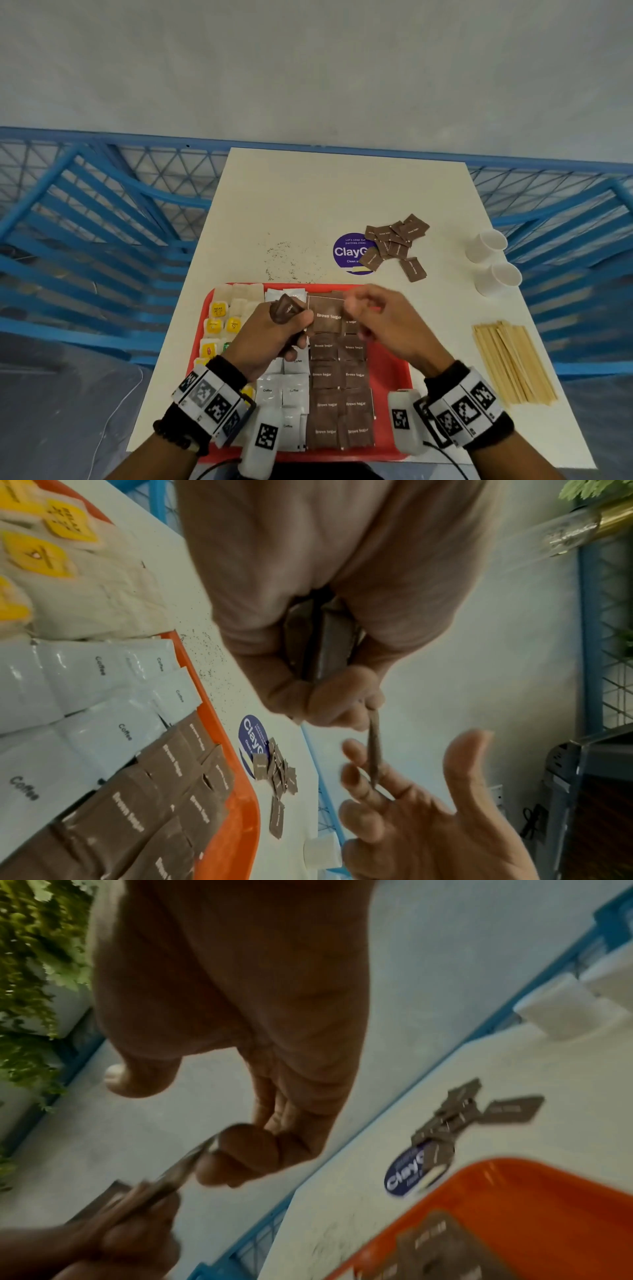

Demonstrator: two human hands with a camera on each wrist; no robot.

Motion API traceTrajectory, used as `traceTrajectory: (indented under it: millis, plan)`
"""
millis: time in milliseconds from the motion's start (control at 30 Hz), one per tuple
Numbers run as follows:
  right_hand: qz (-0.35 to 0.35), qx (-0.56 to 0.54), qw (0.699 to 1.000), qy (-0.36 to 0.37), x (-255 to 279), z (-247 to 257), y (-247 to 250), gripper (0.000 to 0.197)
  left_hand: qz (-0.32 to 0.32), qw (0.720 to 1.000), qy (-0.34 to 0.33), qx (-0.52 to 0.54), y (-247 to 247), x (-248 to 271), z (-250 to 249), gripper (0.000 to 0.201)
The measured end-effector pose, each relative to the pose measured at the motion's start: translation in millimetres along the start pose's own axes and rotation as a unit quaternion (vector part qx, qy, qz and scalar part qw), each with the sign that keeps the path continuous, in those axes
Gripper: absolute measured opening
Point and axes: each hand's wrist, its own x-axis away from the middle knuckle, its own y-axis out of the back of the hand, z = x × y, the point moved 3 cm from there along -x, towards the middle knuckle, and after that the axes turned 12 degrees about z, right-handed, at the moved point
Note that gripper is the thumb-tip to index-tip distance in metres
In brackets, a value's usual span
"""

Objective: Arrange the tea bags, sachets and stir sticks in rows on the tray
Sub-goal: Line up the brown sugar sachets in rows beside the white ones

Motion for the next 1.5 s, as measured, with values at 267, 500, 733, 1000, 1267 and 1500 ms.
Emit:
traceTrajectory:
  millis: [267, 500, 733, 1000, 1267, 1500]
  plan:
    - [-0.008, -0.111, 0.993, -0.027, 13.1, -25.7, -31.6, 0.017, -0.003, 1.000, 0.010, 0.001, -9.7, 2.4, 16.5, 0.011]
    - [-0.064, -0.105, 0.992, -0.020, 17.7, -24.3, -16.4, 0.025, 0.025, 0.999, 0.030, 0.012, -7.4, 1.9, 18.9, 0.012]
    - [-0.073, -0.137, 0.987, -0.040, -0.2, -27.0, -17.5, 0.017, 0.058, 0.997, 0.034, 0.038, -6.2, -3.5, 16.4, 0.022]
    - [-0.103, -0.115, 0.987, -0.051, 2.1, -39.2, -27.0, 0.013, 0.028, 0.997, 0.062, 0.032, 0.3, -6.2, 31.6, 0.007]
    - [-0.052, -0.049, 0.981, -0.178, 2.2, -97.5, -34.7, 0.026, -0.057, 0.990, 0.126, 0.025, 25.3, 10.8, 62.0, 0.014]
    - [-0.016, 0.026, 0.968, -0.249, -6.0, -133.6, -49.9, 0.019, -0.050, 0.980, 0.169, 0.091, 38.3, 30.0, 74.9, 0.028]
